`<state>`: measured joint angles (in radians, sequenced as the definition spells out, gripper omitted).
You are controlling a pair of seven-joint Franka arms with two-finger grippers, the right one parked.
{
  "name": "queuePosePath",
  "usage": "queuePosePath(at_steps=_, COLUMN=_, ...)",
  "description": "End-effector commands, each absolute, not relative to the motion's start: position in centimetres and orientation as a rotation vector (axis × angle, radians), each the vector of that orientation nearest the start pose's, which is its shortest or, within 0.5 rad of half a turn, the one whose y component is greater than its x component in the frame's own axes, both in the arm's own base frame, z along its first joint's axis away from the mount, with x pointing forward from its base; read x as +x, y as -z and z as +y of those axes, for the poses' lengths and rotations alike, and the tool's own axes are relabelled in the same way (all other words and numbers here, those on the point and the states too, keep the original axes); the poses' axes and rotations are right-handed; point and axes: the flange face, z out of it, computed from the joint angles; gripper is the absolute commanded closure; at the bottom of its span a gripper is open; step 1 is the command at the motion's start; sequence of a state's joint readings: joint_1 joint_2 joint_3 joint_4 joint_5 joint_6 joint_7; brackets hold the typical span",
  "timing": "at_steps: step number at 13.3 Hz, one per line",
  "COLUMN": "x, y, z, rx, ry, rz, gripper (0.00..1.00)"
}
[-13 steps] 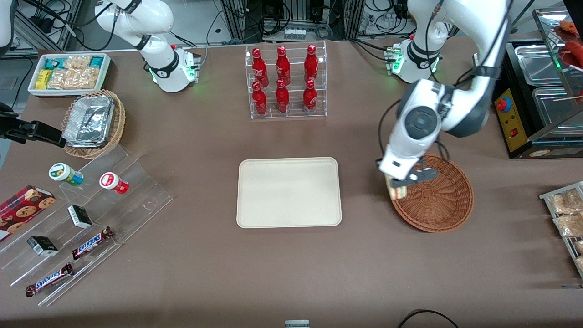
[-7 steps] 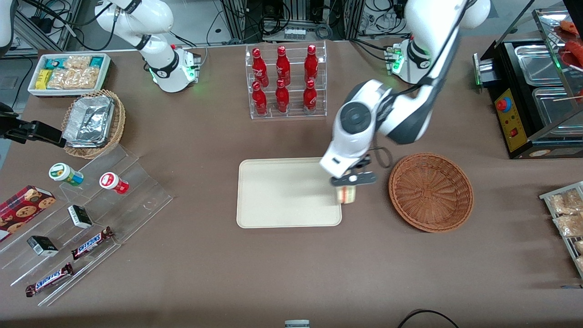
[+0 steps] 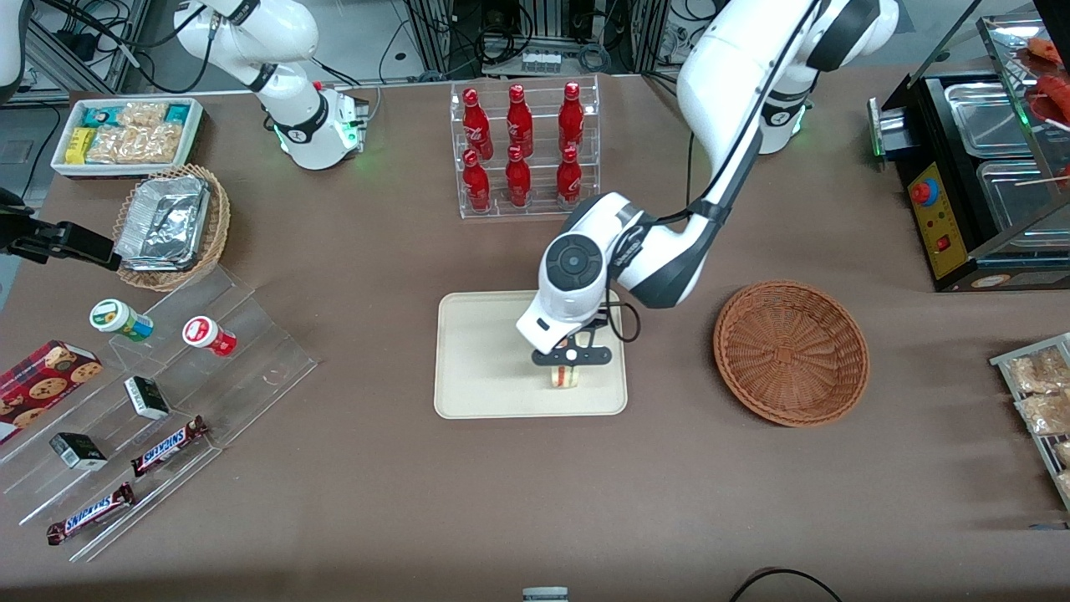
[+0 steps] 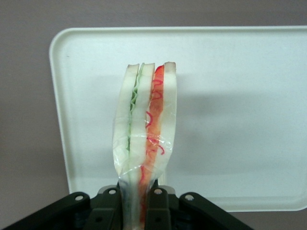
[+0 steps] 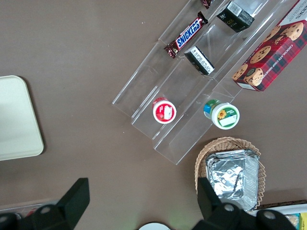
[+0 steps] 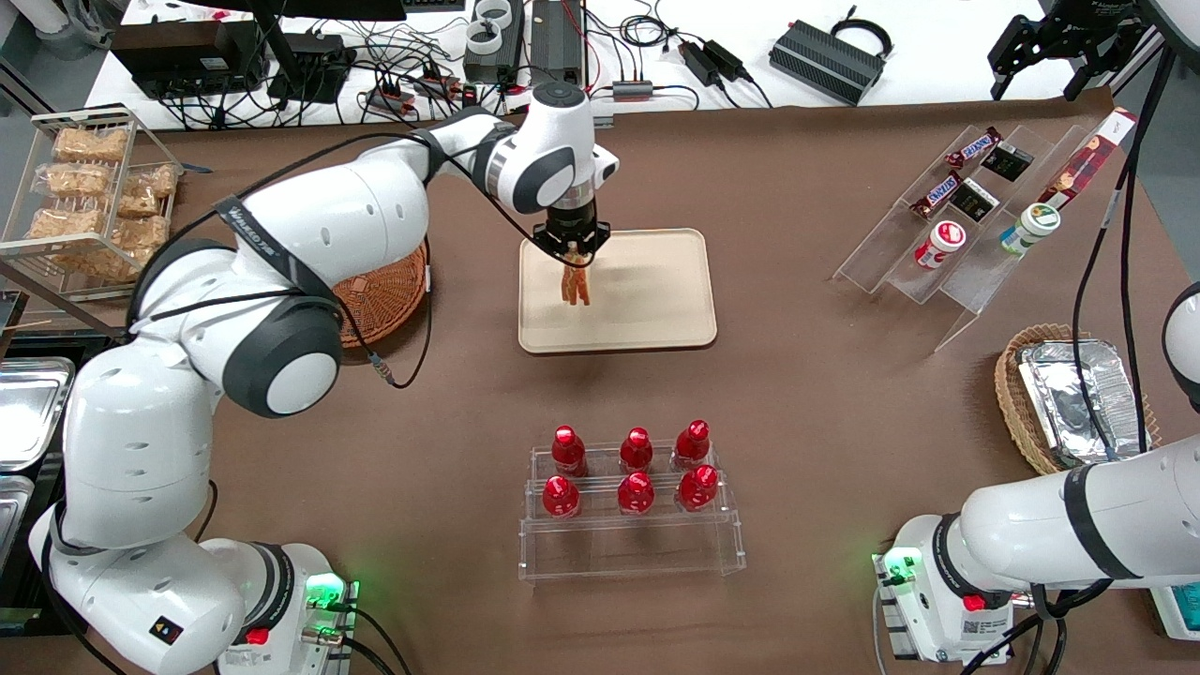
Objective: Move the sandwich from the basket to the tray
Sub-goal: 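Carry the sandwich over the cream tray with the left gripper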
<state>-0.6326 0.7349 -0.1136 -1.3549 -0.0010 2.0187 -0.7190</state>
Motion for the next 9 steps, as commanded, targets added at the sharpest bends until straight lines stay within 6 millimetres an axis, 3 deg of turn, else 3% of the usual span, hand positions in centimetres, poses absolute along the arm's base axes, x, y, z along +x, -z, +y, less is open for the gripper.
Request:
queuePosePath(at_steps=1, x=54.7, y=-26.7, z=-50.2, rx=-3.154, ry=-0.191, rz=0.008, gripper=1.0)
queuePosePath(at_steps=5, x=54.9, y=-23.9, z=-50.6, rx=-3.158, ry=-0.176, rz=0.002, gripper=1.0)
queuePosePath(at_steps=9, x=54.5, y=-22.9, z=-51.0, rx=-3.15, ry=-0.169, rz=0.003, gripper=1.0)
